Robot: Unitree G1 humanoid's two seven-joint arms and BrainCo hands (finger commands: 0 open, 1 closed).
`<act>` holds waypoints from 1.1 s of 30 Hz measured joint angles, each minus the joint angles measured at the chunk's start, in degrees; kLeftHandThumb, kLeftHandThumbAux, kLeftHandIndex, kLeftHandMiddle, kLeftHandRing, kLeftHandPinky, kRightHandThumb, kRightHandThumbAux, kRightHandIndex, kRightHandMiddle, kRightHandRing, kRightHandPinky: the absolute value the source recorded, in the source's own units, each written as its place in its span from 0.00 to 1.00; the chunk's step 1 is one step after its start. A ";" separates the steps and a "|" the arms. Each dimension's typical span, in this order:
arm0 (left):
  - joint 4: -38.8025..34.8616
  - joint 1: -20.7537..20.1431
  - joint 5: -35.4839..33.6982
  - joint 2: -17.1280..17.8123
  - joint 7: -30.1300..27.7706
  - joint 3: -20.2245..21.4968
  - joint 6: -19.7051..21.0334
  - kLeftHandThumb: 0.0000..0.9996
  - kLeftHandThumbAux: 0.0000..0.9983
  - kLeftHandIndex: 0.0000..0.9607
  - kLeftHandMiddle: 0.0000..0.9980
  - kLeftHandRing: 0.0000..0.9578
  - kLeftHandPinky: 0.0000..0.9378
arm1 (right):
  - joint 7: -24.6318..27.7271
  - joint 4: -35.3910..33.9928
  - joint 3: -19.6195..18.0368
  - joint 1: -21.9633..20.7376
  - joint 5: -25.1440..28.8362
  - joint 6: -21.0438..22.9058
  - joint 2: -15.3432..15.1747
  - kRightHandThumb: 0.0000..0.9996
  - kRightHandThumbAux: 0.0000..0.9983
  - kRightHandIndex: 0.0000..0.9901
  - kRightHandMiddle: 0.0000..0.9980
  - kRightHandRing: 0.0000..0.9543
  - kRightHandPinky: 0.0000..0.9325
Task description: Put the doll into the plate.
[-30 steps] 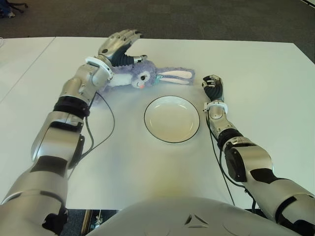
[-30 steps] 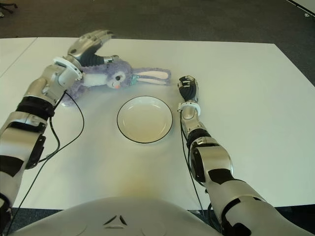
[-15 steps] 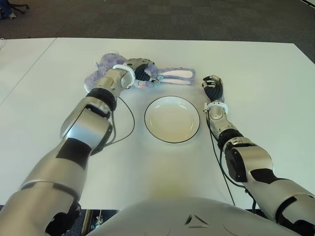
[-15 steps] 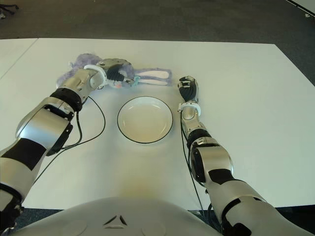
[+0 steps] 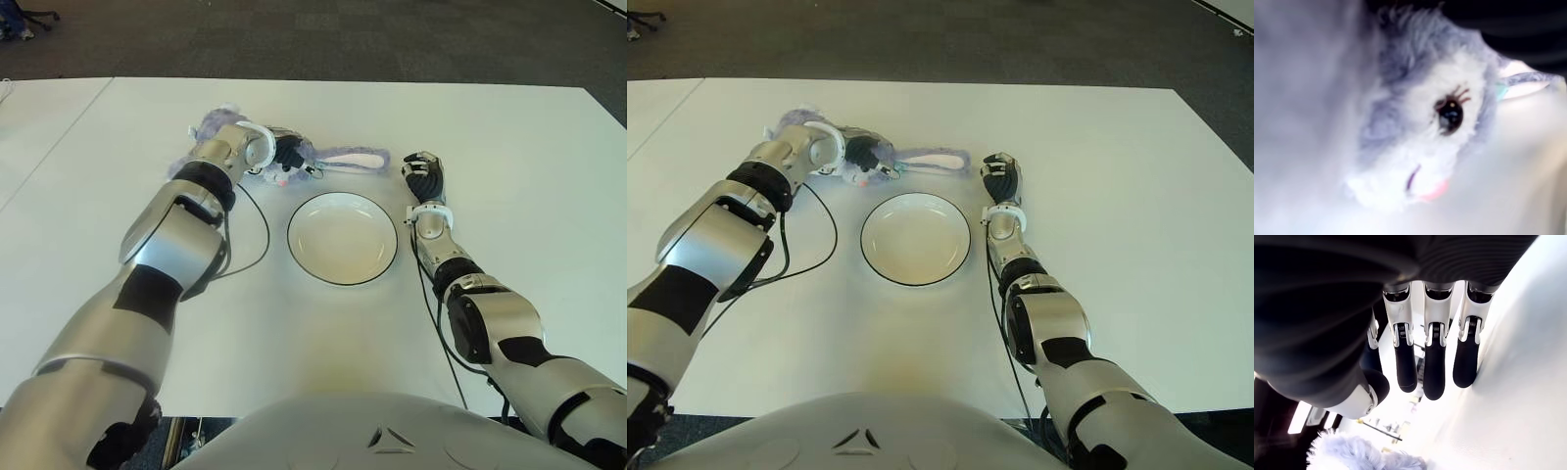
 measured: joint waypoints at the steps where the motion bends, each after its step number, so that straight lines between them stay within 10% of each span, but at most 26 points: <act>1: 0.00 0.20 0.01 0.08 0.00 -0.30 0.04 0.00 0.19 0.00 0.00 0.00 0.04 | 0.00 0.00 0.01 0.00 0.00 0.00 0.02 0.69 0.74 0.41 0.33 0.39 0.43; 18: -0.01 1.47 -0.91 0.29 0.79 -1.98 2.41 0.00 0.35 0.00 0.00 0.00 0.00 | -0.03 0.06 0.01 0.04 -0.02 0.01 0.21 0.69 0.74 0.41 0.31 0.37 0.40; 24: -0.01 3.64 -0.87 0.29 8.74 -2.13 3.63 0.60 0.44 0.19 0.00 0.03 0.23 | 0.05 0.03 0.03 -0.05 -0.05 0.00 -0.07 0.69 0.74 0.41 0.32 0.39 0.44; 33: 0.21 7.82 5.43 -0.33 28.50 -10.60 10.64 0.79 0.40 0.13 0.00 0.00 0.06 | -0.09 0.11 0.32 0.05 -0.13 0.00 -0.19 0.69 0.74 0.41 0.33 0.39 0.41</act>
